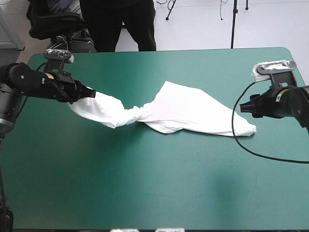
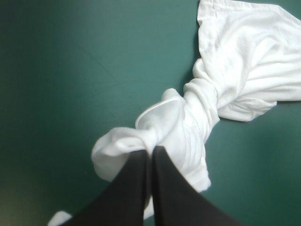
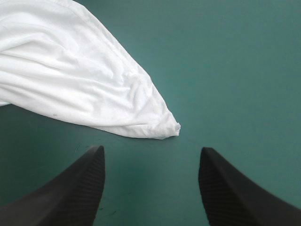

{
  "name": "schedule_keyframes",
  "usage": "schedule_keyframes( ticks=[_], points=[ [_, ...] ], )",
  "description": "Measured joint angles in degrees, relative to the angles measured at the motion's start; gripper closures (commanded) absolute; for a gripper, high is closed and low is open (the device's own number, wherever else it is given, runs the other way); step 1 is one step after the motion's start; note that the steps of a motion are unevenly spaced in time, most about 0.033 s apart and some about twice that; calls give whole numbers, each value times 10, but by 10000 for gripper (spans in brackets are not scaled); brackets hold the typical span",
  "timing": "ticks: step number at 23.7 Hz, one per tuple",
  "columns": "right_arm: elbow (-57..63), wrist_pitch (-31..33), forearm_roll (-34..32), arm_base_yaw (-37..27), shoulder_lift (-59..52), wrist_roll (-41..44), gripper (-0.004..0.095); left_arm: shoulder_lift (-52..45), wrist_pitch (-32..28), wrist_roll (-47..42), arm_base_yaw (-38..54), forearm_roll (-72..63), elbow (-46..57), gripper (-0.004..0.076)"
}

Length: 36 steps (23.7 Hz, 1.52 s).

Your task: Fold the cloth

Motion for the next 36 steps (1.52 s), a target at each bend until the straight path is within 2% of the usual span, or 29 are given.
schedule_keyframes(
  ticks=[18,21,23,29,36],
  points=[
    [0,0,0,0,0,0,354,0,0,0,0,1,0,733],
    [0,0,-29,0,10,21,354,0,0,0,0,1,0,733],
    [0,2,-40,-10,42,32,354,0,0,0,0,1,0,733],
    [0,-18,-18,-43,159,35,354,0,0,0,0,1,0,733],
    [0,-41,68,-104,319,8,354,0,5,0,0,1,0,733]
  ],
)
